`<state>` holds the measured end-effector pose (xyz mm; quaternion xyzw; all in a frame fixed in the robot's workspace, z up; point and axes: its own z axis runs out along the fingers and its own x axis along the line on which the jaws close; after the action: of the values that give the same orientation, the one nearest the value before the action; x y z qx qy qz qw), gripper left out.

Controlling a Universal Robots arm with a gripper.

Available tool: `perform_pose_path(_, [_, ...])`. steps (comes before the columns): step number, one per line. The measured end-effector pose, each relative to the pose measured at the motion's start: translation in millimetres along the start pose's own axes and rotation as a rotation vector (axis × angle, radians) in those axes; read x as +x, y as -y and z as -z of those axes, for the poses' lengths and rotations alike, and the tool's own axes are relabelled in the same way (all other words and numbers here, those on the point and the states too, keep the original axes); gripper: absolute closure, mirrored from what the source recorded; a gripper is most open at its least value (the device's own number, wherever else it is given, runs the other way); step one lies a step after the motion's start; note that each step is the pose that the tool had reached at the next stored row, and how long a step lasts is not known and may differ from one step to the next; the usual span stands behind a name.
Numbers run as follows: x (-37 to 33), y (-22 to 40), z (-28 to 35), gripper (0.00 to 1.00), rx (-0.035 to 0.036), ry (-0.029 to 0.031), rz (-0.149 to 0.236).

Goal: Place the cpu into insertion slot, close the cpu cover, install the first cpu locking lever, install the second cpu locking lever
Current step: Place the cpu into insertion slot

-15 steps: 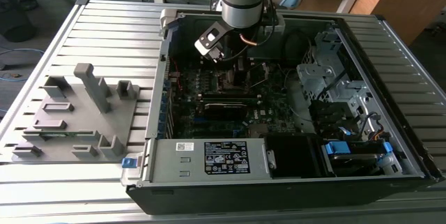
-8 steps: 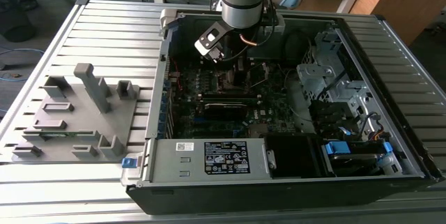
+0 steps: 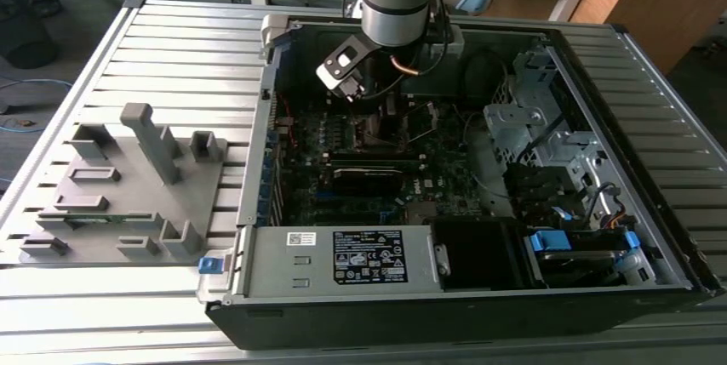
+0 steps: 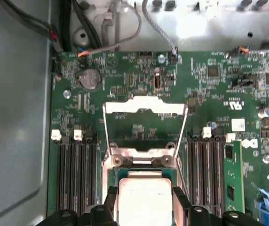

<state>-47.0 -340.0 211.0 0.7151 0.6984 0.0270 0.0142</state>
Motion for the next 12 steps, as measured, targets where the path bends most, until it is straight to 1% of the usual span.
perform_pose_path(1, [0.0, 0.0, 0.1, 0.46, 0.009, 0.0006, 0.0])
perform_pose_path(7, [0.0, 0.0, 0.1, 0.46, 0.0094, 0.0004, 0.001])
perform_pose_path(9, [0.0, 0.0, 0.0, 0.46, 0.0096, 0.0, 0.009])
perform_pose_path(12, [-0.1, 0.1, -0.4, 0.46, 0.01, -0.0014, 0.034])
